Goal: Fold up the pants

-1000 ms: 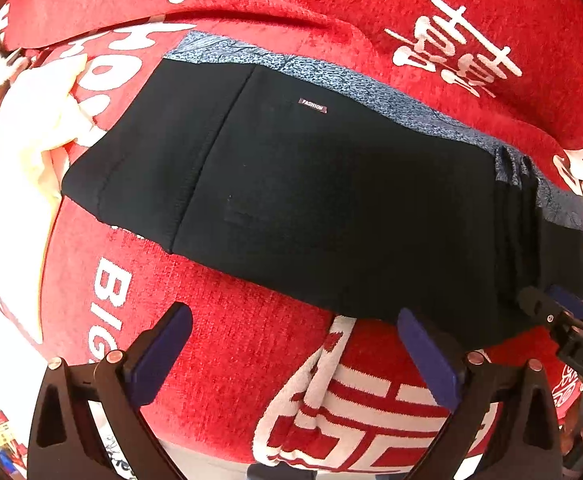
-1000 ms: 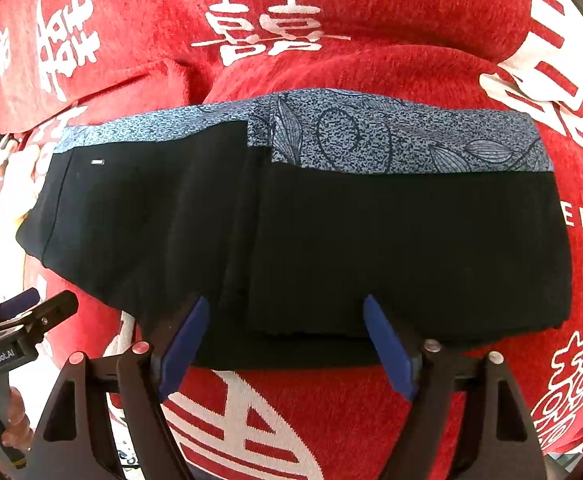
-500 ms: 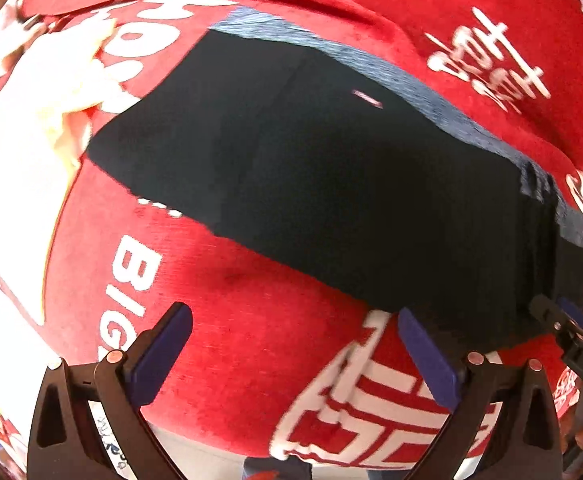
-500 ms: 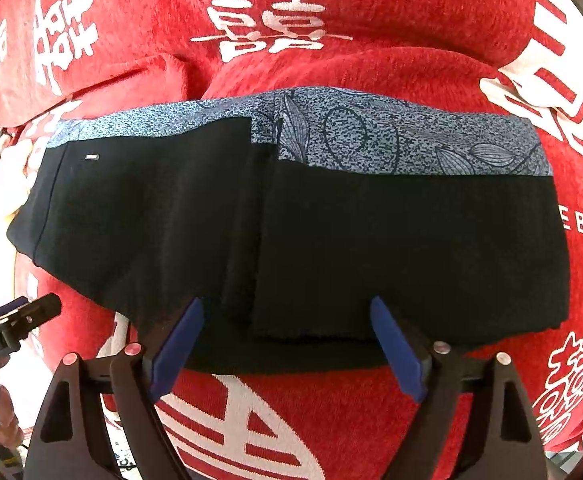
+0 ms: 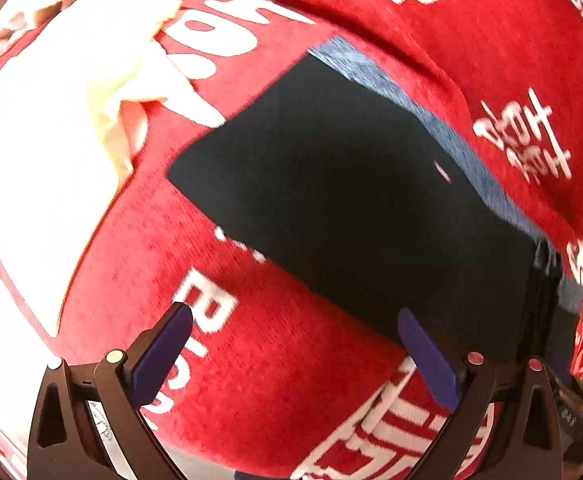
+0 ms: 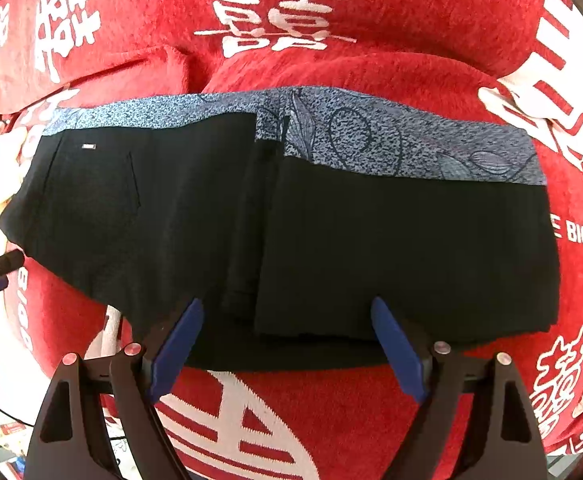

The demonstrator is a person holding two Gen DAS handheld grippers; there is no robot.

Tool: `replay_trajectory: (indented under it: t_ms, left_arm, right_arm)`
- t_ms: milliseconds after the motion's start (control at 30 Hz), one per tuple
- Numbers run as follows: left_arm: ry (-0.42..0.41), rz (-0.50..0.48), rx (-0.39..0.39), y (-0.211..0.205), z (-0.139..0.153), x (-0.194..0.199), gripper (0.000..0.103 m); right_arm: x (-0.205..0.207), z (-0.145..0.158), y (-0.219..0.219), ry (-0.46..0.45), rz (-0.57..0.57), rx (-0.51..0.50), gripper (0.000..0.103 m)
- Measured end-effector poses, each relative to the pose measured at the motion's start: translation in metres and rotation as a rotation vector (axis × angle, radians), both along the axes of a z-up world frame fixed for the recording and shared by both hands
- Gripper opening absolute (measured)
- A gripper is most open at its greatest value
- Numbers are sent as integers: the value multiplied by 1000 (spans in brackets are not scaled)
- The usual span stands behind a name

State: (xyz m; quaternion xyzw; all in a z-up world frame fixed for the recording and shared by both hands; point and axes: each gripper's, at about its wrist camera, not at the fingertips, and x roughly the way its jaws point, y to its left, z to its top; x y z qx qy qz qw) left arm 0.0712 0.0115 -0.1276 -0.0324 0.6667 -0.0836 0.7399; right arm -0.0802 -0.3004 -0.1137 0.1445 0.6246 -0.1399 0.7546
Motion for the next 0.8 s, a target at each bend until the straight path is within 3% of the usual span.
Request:
replay_trajectory:
  t_ms: [100, 300, 433, 633, 800]
  left_arm:
    - [-11, 42, -32, 8, -1, 11, 103]
    - [13, 113, -139, 18, -13, 17, 103]
    - [2, 123, -240, 20, -17, 16, 103]
    - [-6, 156, -411, 23, -28, 20, 103]
    - [-35, 173, -473, 24, -31, 22, 103]
  right_arm:
    - [-2, 14, 7, -48, 0, 4, 88]
    - [1, 25, 27, -147, 24, 202, 88]
    - [7, 21, 46, -160, 56, 313, 88]
    - [12, 16, 72, -154, 122, 378, 88]
    - [15, 9, 79, -141, 122, 407, 88]
